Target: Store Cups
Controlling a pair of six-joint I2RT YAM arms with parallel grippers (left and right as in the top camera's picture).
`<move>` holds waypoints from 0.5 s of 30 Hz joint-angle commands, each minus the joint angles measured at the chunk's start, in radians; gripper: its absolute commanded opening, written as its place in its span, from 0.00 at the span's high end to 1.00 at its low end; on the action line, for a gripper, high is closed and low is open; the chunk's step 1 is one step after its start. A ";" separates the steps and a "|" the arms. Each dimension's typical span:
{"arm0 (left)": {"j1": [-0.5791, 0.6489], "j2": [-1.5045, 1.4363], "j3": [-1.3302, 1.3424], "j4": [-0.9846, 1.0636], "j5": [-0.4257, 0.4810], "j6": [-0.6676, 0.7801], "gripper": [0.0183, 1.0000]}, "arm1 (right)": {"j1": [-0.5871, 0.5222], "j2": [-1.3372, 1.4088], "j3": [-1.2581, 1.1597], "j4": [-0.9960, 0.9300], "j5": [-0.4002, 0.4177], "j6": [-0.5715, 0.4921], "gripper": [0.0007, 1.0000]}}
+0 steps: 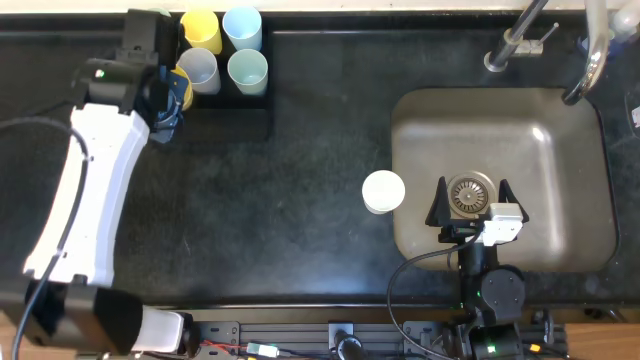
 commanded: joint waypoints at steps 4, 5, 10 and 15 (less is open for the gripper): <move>0.017 0.109 -0.011 0.003 0.058 -0.126 0.98 | -0.001 -0.011 -0.013 0.007 0.009 0.004 0.00; 0.017 0.119 -0.011 0.006 0.059 -0.126 0.98 | -0.001 -0.011 -0.013 0.007 0.009 0.004 0.00; 0.017 0.154 -0.011 0.024 0.075 -0.125 0.98 | -0.001 -0.011 -0.013 0.007 0.009 0.004 0.00; 0.017 0.177 -0.014 0.023 0.076 -0.125 0.98 | -0.001 -0.011 -0.013 0.007 0.009 0.004 0.00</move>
